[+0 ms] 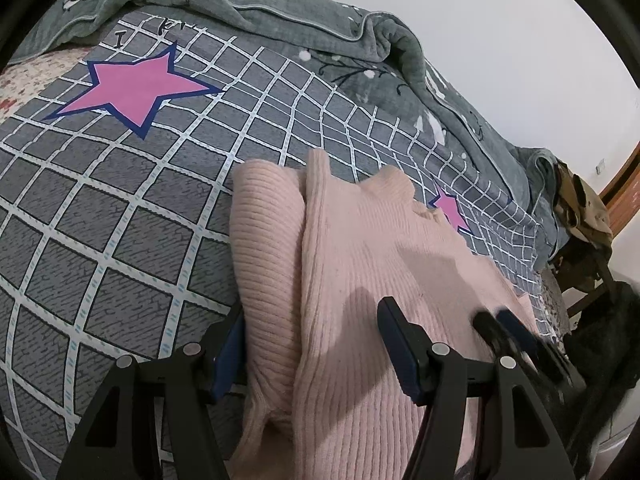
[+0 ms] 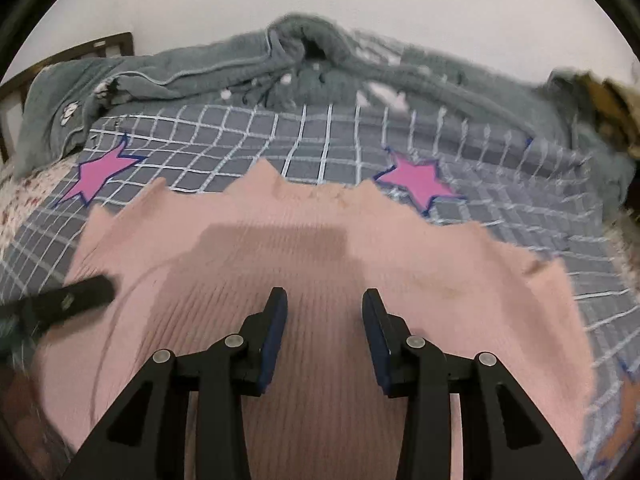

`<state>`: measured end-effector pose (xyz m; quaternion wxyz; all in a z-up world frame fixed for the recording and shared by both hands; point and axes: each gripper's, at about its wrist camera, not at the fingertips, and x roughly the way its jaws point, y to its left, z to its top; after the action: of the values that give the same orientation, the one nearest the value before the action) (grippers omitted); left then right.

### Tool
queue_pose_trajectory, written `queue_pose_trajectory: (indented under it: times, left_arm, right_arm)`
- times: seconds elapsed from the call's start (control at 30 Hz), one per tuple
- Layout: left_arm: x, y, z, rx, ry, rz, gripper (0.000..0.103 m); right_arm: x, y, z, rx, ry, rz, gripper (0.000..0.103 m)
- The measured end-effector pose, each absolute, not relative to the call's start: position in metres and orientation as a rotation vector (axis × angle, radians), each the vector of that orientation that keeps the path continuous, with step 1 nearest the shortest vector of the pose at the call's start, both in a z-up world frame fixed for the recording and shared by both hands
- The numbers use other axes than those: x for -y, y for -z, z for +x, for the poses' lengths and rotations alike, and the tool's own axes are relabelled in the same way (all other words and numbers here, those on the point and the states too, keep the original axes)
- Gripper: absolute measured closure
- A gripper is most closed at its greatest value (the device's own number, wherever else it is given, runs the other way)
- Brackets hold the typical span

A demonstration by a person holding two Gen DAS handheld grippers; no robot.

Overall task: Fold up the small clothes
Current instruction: 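Grasp the sweater edge with the left tool and fold it over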

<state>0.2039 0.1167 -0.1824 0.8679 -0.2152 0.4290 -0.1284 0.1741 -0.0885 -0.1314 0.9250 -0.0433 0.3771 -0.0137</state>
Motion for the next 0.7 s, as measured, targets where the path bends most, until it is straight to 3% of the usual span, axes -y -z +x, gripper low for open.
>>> queue_pose_trajectory:
  times: [0.07,0.27,0.53,0.63,0.7]
  left_arm:
    - [-0.119,0.183,0.204,-0.900,0.283,-0.470,0.039]
    - [-0.117,0.185,0.197,-0.903,0.296,-0.472,0.039]
    - [-0.113,0.185,0.181,-0.888,0.289,-0.464,0.041]
    - [-0.121,0.187,0.180,-0.893,0.285,-0.494,0.052]
    - [-0.127,0.189,0.180,-0.901,0.291,-0.516,0.070]
  right_arm:
    - [0.085,0.130,0.155,-0.756,0.013,-0.124,0.060]
    - [0.069,0.147,0.116,-0.701,0.025,-0.257,0.061]
    - [0.103,0.128,0.067,-0.653,-0.051,-0.161,0.060]
    - [0.114,0.121,0.044,-0.602,-0.024,-0.186,0.060]
    - [0.123,0.115,0.028,-0.564,-0.004,-0.196,0.060]
